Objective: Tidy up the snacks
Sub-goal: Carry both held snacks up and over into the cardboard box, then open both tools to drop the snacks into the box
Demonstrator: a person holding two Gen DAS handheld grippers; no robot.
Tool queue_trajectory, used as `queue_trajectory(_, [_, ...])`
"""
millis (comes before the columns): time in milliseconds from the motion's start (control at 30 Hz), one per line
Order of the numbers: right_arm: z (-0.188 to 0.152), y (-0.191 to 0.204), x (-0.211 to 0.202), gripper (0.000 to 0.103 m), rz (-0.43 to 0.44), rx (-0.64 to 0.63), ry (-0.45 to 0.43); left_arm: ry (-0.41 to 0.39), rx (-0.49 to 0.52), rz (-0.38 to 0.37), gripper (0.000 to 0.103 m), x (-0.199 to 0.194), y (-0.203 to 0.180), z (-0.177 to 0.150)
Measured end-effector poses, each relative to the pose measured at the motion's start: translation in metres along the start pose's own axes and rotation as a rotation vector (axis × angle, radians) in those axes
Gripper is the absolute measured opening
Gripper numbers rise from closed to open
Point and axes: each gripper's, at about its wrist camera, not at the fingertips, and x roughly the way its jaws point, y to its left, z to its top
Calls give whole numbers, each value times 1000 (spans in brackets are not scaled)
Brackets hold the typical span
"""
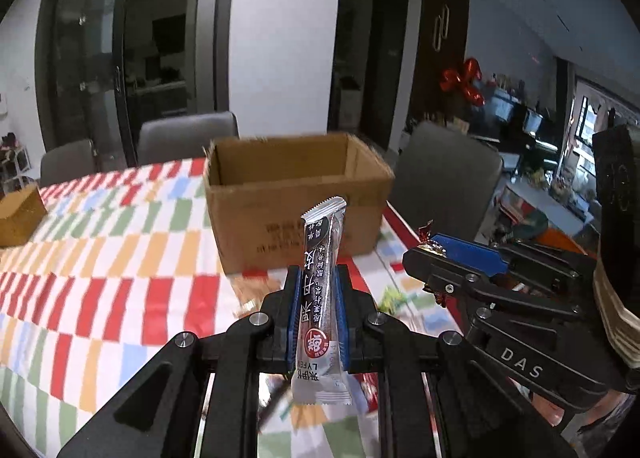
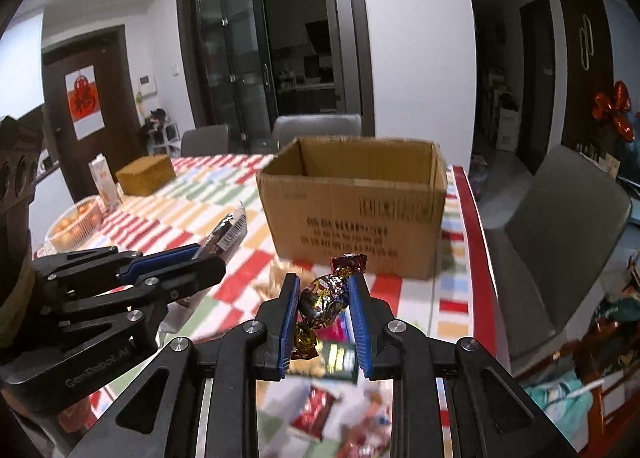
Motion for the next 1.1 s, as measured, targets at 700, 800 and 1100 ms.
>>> queue_trajectory(700, [120,-26,69,26,-10,8,-5,-7,4,23,17,52,39,109])
queue_trajectory(800, [130,-33,86,26,-10,25,21,22,-11,6,17,68,44,119])
queue_trajectory(1100, [142,-56,136,26,-47,65,107,123,-43,-28,17,124,61,133])
